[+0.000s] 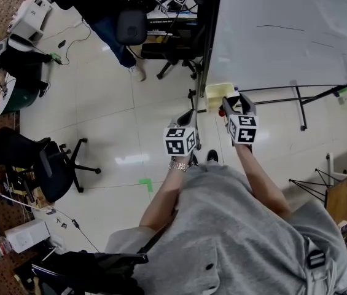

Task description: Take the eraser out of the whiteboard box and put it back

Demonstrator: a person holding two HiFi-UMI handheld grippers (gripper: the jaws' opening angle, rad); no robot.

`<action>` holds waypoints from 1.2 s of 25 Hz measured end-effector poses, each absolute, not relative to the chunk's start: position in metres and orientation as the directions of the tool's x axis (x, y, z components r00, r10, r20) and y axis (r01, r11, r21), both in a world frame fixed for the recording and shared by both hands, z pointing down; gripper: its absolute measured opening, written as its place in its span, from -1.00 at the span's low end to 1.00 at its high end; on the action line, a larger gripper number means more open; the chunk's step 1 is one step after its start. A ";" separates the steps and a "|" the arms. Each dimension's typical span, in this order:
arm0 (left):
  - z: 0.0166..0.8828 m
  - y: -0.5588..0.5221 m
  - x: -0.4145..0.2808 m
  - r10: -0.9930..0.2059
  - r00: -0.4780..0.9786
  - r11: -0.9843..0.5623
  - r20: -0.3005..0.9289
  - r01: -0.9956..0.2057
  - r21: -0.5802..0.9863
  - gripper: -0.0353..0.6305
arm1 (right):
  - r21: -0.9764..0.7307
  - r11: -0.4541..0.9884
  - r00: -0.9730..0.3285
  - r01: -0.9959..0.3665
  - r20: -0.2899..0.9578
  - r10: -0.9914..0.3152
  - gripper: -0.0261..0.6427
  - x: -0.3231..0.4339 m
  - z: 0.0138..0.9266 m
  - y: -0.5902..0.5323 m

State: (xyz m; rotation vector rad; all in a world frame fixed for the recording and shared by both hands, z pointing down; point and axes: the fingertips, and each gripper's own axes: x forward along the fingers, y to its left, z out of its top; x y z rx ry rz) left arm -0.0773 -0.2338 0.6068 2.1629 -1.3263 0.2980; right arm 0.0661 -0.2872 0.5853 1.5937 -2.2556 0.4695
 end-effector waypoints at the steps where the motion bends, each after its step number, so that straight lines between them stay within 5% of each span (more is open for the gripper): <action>1: 0.607 -0.234 -0.076 -0.740 0.483 -0.341 0.468 -0.869 0.358 -0.88 | -0.062 0.329 -0.320 -0.942 0.450 -0.834 -0.16 0.063 0.585 -0.288; 7: 0.605 -0.235 -0.069 -0.735 0.494 -0.355 0.465 -0.864 0.357 -0.88 | -0.087 0.369 -0.373 -0.925 0.378 -0.847 -0.18 0.052 0.572 -0.303; 17: 0.607 -0.235 -0.074 -0.738 0.488 -0.345 0.467 -0.867 0.360 -0.88 | -0.083 0.390 -0.361 -0.917 0.592 -0.721 -0.18 0.050 0.652 -0.286; 30: 0.611 -0.209 -0.076 -0.708 0.528 -0.385 0.469 -0.845 0.371 -0.88 | -0.097 0.289 -0.293 -0.952 0.555 -0.779 -0.15 0.056 0.628 -0.273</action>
